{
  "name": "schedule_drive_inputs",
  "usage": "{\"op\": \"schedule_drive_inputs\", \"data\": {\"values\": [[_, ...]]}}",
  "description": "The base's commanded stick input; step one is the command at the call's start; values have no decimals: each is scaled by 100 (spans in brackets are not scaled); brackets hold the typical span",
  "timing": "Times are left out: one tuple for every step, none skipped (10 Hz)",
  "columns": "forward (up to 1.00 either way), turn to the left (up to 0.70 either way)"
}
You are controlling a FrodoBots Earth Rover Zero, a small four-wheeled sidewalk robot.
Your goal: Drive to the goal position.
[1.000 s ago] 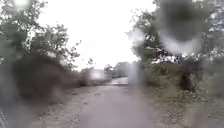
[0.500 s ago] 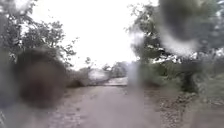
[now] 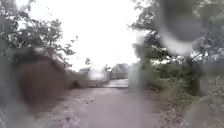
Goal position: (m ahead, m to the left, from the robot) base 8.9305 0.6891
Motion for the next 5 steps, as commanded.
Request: {"op": "schedule_drive_inputs", "data": {"values": [[70,0],[70,0],[70,0],[70,0],[70,0]]}}
